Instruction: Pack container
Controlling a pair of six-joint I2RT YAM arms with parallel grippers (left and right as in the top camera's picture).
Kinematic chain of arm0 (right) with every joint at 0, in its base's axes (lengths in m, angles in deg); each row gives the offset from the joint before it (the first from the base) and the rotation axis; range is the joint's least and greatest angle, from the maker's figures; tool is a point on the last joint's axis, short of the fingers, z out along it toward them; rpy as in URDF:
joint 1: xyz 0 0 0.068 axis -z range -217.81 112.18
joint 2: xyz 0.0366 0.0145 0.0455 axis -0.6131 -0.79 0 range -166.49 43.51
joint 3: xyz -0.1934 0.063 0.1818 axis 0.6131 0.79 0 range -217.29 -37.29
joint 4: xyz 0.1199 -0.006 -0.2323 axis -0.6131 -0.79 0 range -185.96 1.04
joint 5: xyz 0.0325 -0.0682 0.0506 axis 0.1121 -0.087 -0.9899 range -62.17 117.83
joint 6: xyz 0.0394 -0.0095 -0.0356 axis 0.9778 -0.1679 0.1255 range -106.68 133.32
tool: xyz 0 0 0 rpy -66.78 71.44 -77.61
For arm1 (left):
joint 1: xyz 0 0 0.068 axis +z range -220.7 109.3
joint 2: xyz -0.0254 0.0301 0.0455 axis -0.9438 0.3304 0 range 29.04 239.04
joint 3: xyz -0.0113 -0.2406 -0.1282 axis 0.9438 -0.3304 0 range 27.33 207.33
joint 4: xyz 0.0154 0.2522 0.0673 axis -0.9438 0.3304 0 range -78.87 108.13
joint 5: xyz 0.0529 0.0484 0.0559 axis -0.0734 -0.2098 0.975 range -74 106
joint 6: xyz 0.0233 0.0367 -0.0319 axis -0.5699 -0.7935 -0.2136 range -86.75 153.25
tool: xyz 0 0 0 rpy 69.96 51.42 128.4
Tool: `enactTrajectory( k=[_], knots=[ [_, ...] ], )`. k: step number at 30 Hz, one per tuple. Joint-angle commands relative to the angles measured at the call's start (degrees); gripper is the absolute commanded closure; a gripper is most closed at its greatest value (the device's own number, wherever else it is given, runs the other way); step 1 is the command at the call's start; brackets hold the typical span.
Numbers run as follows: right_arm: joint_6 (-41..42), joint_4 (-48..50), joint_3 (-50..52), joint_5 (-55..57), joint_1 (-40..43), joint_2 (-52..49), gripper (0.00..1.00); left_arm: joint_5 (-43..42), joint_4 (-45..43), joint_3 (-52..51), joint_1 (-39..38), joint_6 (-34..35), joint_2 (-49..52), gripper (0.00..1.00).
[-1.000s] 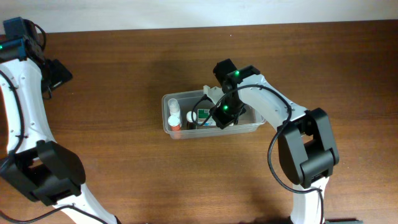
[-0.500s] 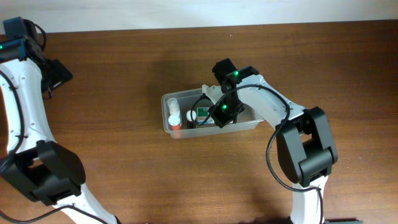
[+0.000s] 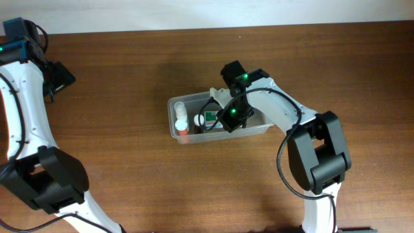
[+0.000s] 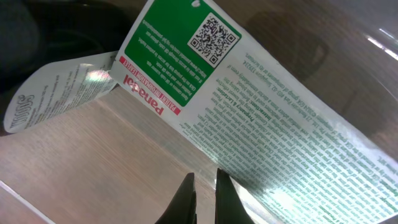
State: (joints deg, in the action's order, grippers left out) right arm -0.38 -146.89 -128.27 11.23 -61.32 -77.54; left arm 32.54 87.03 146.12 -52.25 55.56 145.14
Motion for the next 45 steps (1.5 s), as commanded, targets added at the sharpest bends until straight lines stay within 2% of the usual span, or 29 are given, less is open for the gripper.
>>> enactTrajectory(
  k=[1, 16, 36, 45],
  knots=[
    [0.35, 0.76, -0.76, 3.17, -0.04, -1.68, 0.95, 0.39, 0.02, 0.74, 0.09, -0.07, 0.37, 0.01],
    [0.39, 3.13, -0.96, 5.01, -0.07, -1.68, 0.95, 0.37, 0.02, 0.74, 0.09, -0.07, 0.37, 0.01],
    [0.68, 4.17, -3.28, -2.32, -0.09, -1.66, 0.95, 0.37, 0.02, 0.74, 0.09, -0.07, 0.37, 0.01],
    [4.66, 6.08, -3.87, -2.29, -0.09, -1.66, 0.95, 0.37, 0.02, 0.74, 0.09, -0.07, 0.37, 0.01]
  ],
)
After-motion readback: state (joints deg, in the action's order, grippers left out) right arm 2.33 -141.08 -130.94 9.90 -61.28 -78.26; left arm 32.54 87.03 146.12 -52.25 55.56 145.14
